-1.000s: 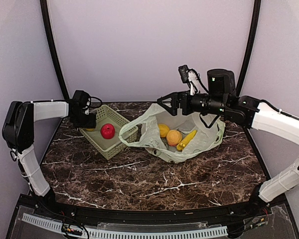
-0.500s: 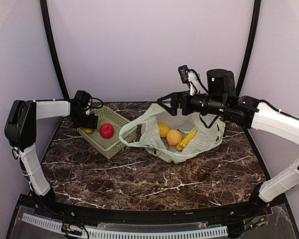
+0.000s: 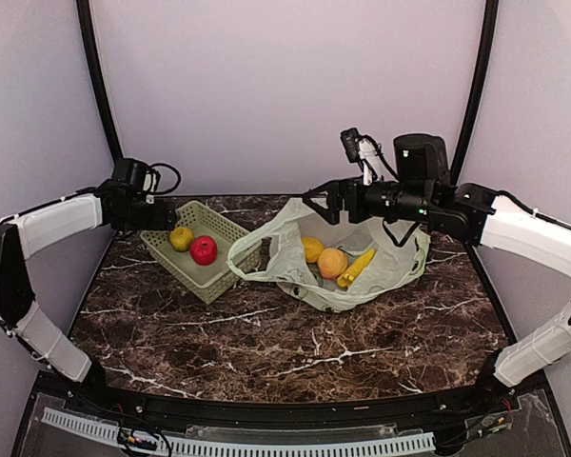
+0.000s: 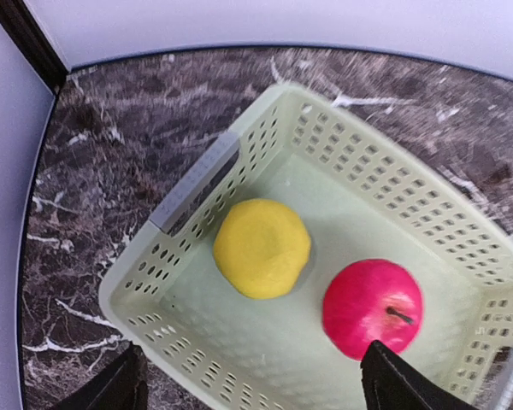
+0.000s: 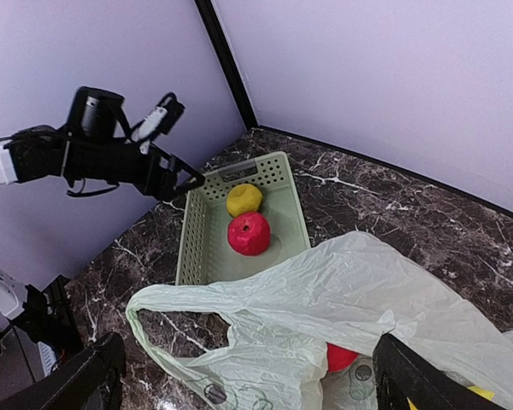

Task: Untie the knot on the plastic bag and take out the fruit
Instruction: Reach into the gripper in the takeout bag, then pick up the fake fruit from the takeout bag, then pass from the right arm to the left

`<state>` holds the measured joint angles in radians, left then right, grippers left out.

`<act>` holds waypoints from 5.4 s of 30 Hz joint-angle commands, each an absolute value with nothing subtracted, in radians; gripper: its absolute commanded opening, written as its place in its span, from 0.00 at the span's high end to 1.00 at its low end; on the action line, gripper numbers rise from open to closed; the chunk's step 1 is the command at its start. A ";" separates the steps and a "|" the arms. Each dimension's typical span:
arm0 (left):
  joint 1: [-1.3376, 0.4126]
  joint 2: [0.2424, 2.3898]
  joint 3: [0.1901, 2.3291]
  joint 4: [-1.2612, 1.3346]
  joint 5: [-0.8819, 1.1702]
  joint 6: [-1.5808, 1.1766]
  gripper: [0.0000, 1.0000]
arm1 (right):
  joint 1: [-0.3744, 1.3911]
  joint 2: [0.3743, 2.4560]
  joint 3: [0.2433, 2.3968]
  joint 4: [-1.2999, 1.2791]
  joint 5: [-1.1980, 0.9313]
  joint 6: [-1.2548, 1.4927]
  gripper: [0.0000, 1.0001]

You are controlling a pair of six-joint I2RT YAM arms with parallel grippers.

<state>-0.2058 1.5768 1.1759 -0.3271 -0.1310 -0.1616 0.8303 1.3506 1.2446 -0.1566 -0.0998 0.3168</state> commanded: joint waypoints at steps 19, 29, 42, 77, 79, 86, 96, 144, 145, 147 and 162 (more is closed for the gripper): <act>-0.636 1.382 1.070 -0.013 0.429 -0.441 0.09 | 0.812 1.455 1.142 -0.394 -0.142 0.473 0.12; -0.682 1.541 1.193 -0.003 0.443 -0.428 0.08 | 0.759 1.536 1.155 -0.434 -0.056 0.580 0.13; -0.719 1.688 1.311 0.021 0.451 -0.425 0.20 | 0.731 1.632 1.219 -0.465 -0.003 0.617 0.17; -0.726 1.631 1.194 -0.062 0.421 -0.395 0.99 | 0.624 2.043 1.489 -0.467 -0.021 0.593 0.41; -0.726 1.631 1.193 -0.062 0.416 -0.396 0.99 | 0.624 2.028 1.480 -0.458 -0.021 0.580 0.47; -0.726 1.635 1.198 -0.052 0.411 -0.406 0.99 | 0.625 1.953 1.421 -0.397 -0.038 0.539 0.57; -0.726 1.631 1.215 -0.044 0.391 -0.417 0.99 | 0.676 1.751 1.265 -0.222 -0.118 0.403 0.60; -0.770 1.192 1.010 0.101 0.278 -0.040 0.06 | 0.779 1.370 1.157 0.136 -0.491 0.400 0.55; -0.776 1.200 1.013 0.103 0.280 -0.035 0.05 | 0.779 1.370 1.159 0.137 -0.507 0.405 0.54; -0.796 1.220 1.027 0.103 0.291 -0.022 0.03 | 0.779 1.374 1.161 0.141 -0.543 0.413 0.54; -0.866 1.339 1.081 0.228 0.370 -0.082 0.01 | 0.782 1.434 1.203 0.140 -0.707 0.439 0.52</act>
